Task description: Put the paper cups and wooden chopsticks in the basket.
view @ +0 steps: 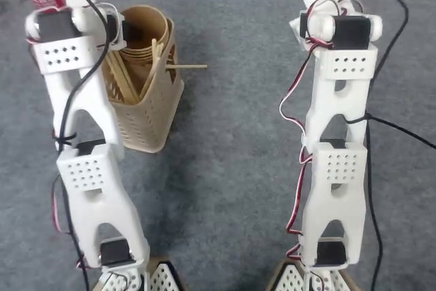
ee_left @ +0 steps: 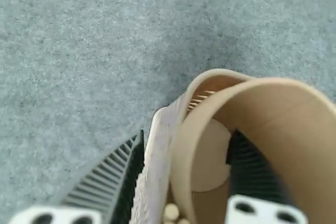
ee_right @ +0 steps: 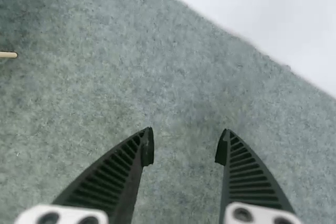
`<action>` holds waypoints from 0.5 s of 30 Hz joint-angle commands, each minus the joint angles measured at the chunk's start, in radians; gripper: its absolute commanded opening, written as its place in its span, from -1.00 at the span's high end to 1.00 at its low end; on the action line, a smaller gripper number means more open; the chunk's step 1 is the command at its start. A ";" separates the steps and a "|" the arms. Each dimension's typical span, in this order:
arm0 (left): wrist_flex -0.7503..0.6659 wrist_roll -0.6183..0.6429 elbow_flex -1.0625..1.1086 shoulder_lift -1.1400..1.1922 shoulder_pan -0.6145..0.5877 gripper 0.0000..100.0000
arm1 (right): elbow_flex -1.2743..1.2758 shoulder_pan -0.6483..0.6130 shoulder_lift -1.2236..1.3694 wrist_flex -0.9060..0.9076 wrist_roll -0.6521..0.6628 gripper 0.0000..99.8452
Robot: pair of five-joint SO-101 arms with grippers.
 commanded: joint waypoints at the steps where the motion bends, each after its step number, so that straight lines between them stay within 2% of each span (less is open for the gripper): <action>1: 0.005 -0.011 0.012 0.103 0.049 0.82 | -0.028 0.007 -0.013 0.038 -0.011 0.60; 3: 0.002 -0.029 0.007 0.137 0.051 0.99 | -0.028 0.007 -0.013 0.038 -0.011 0.60; 5: 0.028 -0.069 -0.033 0.140 0.026 0.98 | -0.026 0.007 -0.012 0.038 -0.011 0.60; 10: 0.037 -0.074 -0.213 0.140 -0.091 0.98 | -0.026 -0.001 -0.010 0.036 -0.012 0.60; 15: 0.037 -0.101 -0.206 0.086 -0.164 0.98 | -0.028 -0.045 0.010 0.036 -0.012 0.60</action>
